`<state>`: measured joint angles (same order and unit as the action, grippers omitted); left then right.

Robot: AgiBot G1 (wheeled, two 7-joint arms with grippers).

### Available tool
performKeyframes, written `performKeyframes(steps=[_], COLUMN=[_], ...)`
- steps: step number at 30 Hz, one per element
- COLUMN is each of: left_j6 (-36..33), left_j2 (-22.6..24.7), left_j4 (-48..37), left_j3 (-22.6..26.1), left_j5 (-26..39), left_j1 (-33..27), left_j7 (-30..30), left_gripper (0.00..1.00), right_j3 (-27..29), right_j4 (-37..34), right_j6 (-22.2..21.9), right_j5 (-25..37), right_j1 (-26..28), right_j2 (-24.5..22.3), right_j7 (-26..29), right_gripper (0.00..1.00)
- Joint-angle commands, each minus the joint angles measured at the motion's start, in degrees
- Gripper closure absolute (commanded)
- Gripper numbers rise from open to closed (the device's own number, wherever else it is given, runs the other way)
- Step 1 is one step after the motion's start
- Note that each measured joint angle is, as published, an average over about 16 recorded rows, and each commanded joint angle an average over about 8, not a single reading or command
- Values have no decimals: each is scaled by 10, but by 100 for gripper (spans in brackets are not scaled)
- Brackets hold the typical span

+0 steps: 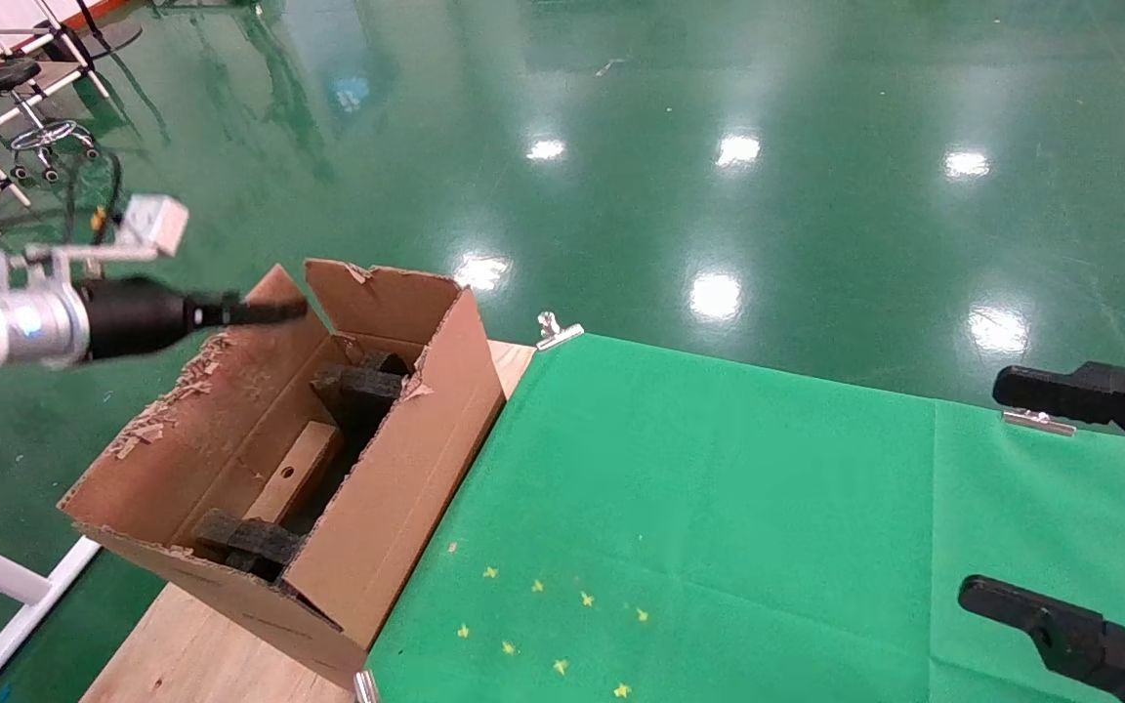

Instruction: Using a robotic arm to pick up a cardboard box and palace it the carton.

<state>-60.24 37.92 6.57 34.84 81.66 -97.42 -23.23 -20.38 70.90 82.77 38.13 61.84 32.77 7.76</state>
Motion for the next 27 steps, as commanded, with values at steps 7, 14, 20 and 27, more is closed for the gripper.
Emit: performKeyframes(steps=[7, 14, 20, 27], left_j6=[-133, -211, -212, -218], left_j2=[-12, -7, -7, -9], left_j4=[17, 4, 13, 77], left_j3=[-56, -96, -97, -107], left_j5=[-94, -160, -166, -190], left_j1=[-8, 0, 8, 43], left_j7=[-32, -59, -55, -37], left_gripper=[0, 0, 0, 0], right_j3=[0, 0, 0, 0], right_j4=[0, 0, 0, 0], right_j6=[0, 0, 0, 0], right_j5=[0, 0, 0, 0], right_j1=[0, 0, 0, 0], right_j2=[0, 0, 0, 0], right_j7=[0, 0, 0, 0], right_gripper=[0, 0, 0, 0])
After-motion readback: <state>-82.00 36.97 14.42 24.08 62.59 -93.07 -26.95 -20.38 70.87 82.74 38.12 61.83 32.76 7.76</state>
